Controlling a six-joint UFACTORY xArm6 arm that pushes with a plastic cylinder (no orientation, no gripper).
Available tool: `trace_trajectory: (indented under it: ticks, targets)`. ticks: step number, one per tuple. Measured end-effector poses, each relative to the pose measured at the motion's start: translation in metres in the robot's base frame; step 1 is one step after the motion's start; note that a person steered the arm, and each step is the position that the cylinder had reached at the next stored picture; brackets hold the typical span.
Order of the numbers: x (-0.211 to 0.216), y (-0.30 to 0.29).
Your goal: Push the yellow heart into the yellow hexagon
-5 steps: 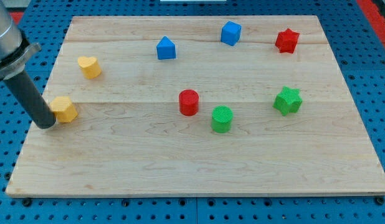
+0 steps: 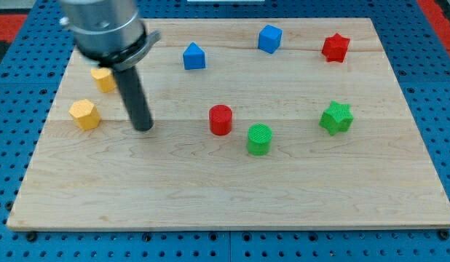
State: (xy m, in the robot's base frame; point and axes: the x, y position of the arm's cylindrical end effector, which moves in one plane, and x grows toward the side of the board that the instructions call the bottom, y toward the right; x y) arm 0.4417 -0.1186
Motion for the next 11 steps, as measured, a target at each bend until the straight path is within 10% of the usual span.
trace_trajectory:
  ticks: [3, 11]
  targets:
    - [-0.129, -0.041]
    - [-0.054, -0.092]
